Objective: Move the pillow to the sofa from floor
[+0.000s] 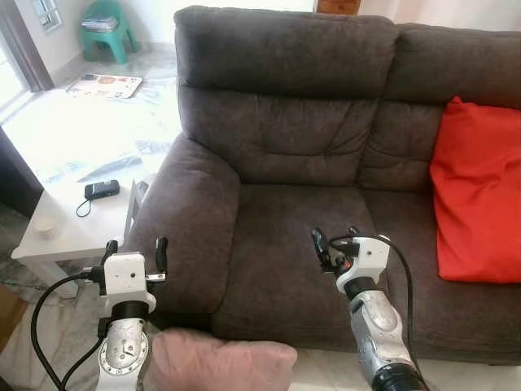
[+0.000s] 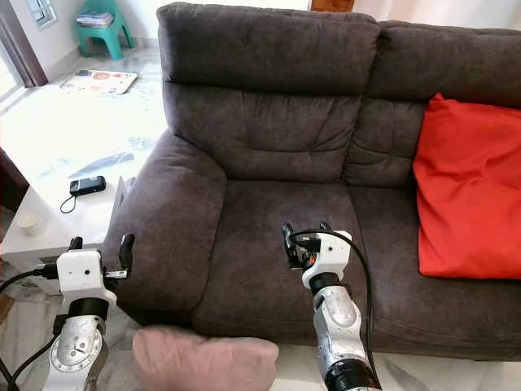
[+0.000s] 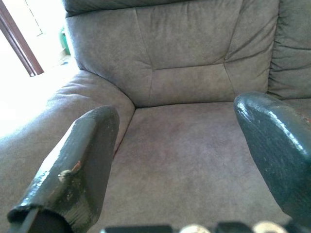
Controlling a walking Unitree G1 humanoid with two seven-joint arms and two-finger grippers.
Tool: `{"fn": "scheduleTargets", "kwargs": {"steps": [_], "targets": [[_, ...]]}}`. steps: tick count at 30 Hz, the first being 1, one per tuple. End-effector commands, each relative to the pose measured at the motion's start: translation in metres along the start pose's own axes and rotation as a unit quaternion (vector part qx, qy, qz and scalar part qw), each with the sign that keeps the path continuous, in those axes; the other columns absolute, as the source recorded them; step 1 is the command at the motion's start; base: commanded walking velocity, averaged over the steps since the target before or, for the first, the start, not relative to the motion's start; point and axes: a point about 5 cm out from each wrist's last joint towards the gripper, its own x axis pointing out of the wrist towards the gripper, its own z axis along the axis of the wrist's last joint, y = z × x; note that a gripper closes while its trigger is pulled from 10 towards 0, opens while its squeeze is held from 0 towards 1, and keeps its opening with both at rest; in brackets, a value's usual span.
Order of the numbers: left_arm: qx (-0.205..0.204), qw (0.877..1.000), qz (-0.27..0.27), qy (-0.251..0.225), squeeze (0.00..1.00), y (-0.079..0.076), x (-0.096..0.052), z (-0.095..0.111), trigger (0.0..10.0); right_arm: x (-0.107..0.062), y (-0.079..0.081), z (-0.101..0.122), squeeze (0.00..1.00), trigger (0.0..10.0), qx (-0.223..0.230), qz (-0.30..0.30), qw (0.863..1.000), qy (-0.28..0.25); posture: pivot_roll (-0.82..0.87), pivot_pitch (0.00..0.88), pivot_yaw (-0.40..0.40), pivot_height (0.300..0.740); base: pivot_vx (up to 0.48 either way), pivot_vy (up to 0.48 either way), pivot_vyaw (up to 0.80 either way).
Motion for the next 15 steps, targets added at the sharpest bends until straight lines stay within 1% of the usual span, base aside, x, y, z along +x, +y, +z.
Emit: {"fn": "scheduleTargets", "kwargs": {"steps": [1,6,12,15], "targets": [[0.003,1.000,-0.004,0.002,0.00,-0.0007,0.0009,0.0010,10.0,0.0005,0.0002,0.0027,0.00,10.0,-0.003,0.000,1.000,-0.004,0.09,0.022,-0.040,0.740,0.000,0.000,0.00],[0.003,1.000,-0.005,-0.001,0.00,-0.0007,0.0020,0.0022,10.0,0.0012,-0.0008,0.0034,0.00,10.0,-0.012,0.001,1.000,0.001,0.09,0.036,-0.044,0.740,0.000,0.000,0.00],[0.001,1.000,-0.008,-0.002,0.00,-0.0010,0.0026,0.0031,10.0,0.0020,-0.0016,0.0049,0.00,10.0,-0.012,0.000,1.000,0.000,0.09,0.045,-0.044,0.740,0.000,0.000,0.00],[0.000,1.000,-0.009,-0.002,0.00,-0.0013,0.0028,0.0031,10.0,0.0027,-0.0014,0.0052,0.00,10.0,-0.010,0.000,1.000,0.002,0.09,0.048,-0.045,0.727,0.000,0.000,0.00]]}}
